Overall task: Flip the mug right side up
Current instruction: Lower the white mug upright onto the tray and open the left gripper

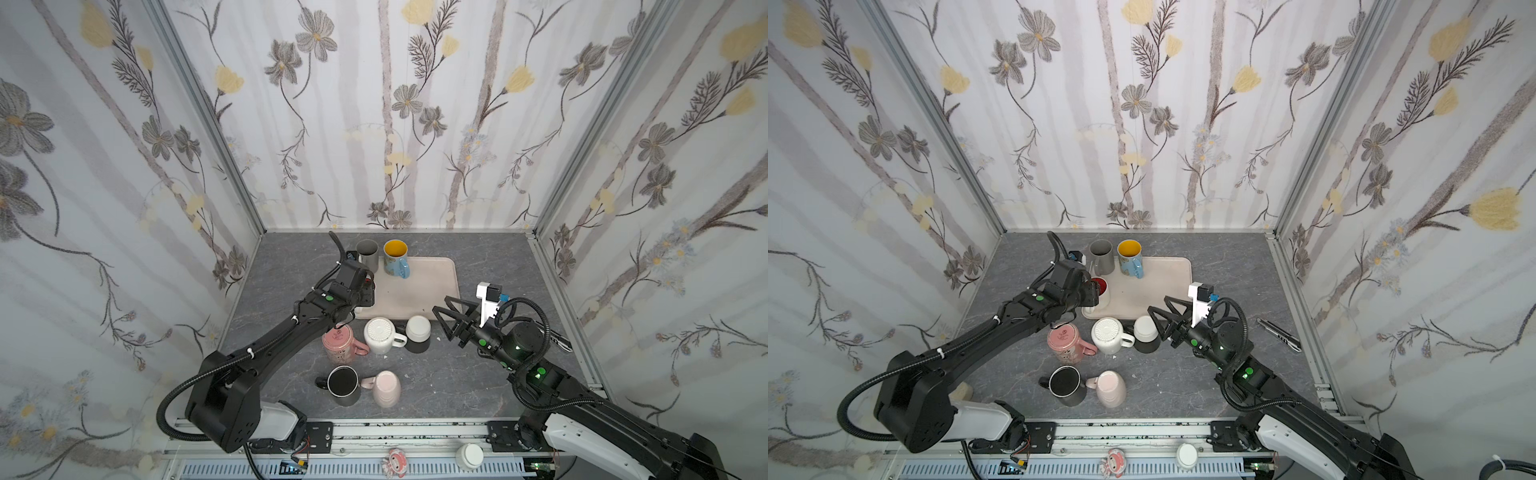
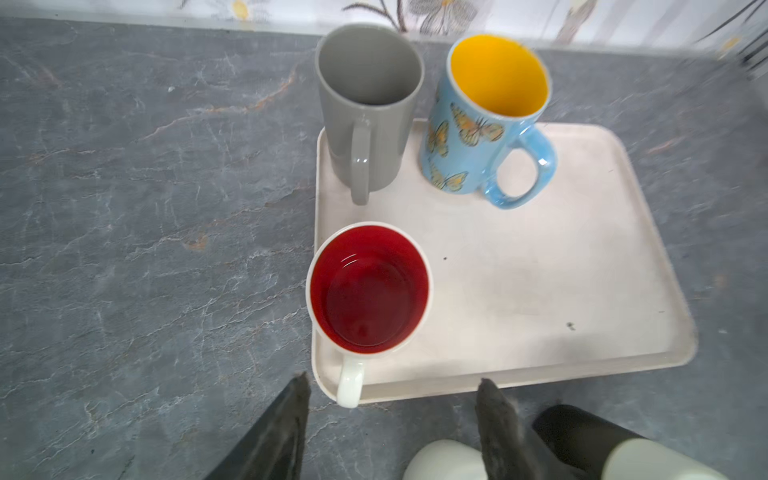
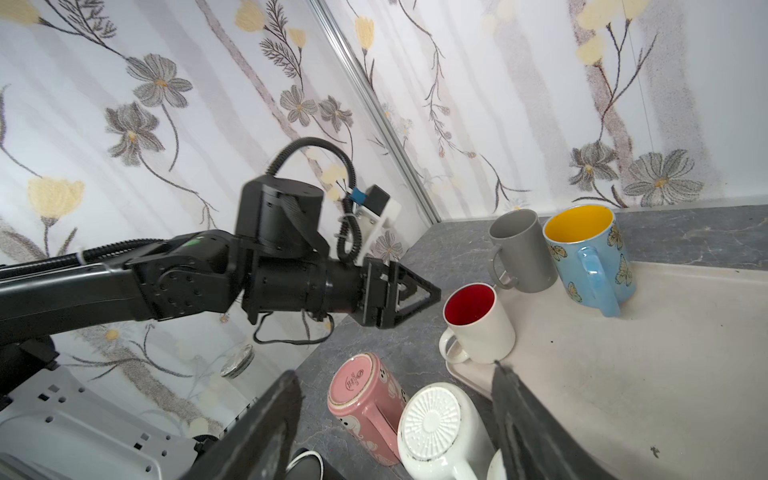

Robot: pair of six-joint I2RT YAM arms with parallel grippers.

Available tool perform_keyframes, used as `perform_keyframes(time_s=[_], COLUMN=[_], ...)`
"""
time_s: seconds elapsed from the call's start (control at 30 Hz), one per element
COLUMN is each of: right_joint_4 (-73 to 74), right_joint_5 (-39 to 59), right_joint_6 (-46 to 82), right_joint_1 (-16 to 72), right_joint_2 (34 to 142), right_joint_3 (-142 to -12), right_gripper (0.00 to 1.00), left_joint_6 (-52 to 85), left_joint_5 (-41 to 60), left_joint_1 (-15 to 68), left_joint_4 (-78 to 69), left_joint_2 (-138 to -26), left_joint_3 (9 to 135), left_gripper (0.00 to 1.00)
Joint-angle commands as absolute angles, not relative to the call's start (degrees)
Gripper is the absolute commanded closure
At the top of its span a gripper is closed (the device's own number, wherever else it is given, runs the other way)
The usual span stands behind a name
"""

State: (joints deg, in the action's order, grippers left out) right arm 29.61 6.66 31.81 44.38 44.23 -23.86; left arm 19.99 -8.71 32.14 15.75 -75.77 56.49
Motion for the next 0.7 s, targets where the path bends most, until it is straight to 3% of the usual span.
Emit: perform_keyframes(time_s=[0.0,0.17,0.2,0.37,0.43,0.5,0.67], right_joint_4=[26.74,21.38,20.22,10.5,5.12,1.07,-1.55], right_joint_5=[5.31,4.03,3.31,-0.89,-3.79,-7.88,-15.2], right_joint_6=[30.64,29.34,29.36,26.47,24.78,23.65,24.4], right_joint_1=[44.43,44.4,44.46,44.89,45.95,48.29,51.47], right_joint_2=[45.25,48.49,49.45,57.74,62.97,67.85,76.1], right_joint_3=[-24.23,-24.78,-25.17,-30.99,-35.28,-39.06,-44.75], right_gripper=[0.27,0.27,0.27,0.24,0.2,0.09,0.0], left_joint_6=[22.93,26.28,26.97,28.77,28.75,28.74,28.74], left_joint_5=[-3.83,-0.04,0.83,2.72,2.62,2.67,2.97], left_joint_1=[32.12,32.16,32.16,32.28,32.32,32.37,32.61], left_joint_4=[9.38,1.48,0.02,-3.8,-3.78,-4.03,-5.44], left_joint_2=[-70.62,-61.65,-60.08,-56.24,-55.6,-55.05,-53.36], left_joint_3=[54.2,47.73,46.33,41.96,41.04,40.26,37.63], left_gripper=[0.24,0.08,0.0,0.0,0.0,0.0,0.0])
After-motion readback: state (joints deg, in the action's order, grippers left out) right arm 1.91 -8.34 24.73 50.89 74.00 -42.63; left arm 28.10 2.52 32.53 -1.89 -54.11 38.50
